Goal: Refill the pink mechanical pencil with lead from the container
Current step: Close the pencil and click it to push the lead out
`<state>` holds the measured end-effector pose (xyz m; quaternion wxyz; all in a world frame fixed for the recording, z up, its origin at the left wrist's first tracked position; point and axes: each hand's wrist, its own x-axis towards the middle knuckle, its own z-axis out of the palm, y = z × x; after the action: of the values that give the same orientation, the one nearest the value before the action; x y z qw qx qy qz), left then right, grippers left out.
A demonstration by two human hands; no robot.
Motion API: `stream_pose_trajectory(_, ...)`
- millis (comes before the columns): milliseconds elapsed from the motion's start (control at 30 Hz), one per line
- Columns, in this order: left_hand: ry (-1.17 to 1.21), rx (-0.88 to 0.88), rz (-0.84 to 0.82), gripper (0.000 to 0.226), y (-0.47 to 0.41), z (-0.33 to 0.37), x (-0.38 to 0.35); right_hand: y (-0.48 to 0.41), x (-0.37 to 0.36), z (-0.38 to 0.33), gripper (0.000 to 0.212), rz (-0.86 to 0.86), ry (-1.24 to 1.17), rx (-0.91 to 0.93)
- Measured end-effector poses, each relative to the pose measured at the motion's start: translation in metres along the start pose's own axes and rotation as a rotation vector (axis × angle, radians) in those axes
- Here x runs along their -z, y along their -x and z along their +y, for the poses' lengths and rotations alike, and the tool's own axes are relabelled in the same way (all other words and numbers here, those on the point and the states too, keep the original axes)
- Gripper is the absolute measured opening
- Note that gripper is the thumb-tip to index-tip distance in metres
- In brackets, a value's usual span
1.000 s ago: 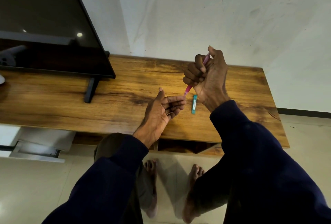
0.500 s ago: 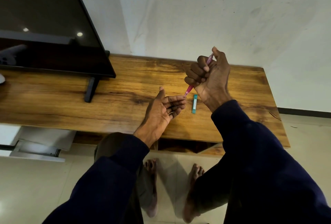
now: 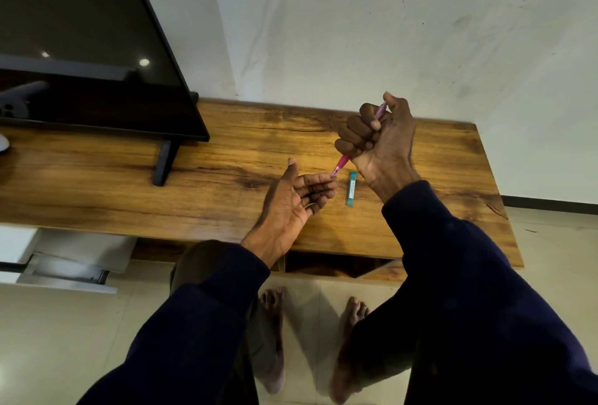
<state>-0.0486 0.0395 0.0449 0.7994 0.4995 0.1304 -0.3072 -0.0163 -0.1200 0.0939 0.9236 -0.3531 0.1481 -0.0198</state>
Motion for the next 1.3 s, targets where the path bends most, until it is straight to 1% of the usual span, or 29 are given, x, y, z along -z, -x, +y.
stream_pose_trajectory(367, -0.007, -0.013, -0.008, 0.065, -0.002, -0.002, 0.005, -0.003, 0.008, 0.003, 0.062, -0.022, -0.071, -0.043)
stream_pose_trajectory(700, -0.016, -0.012, 0.018, 0.066, 0.0, -0.001, 0.004, -0.006, 0.012, 0.005, 0.061, -0.016, -0.07, -0.039)
stream_pose_trajectory(900, -0.035, -0.004, 0.021, 0.066, 0.0, 0.0, 0.003, -0.009, 0.01, 0.002, 0.056, -0.003, -0.023, -0.027)
stream_pose_trajectory(1300, -0.041, 0.017, 0.012, 0.067, -0.003, -0.003, 0.005, -0.009, 0.012, 0.001, 0.056, 0.007, -0.055, -0.03)
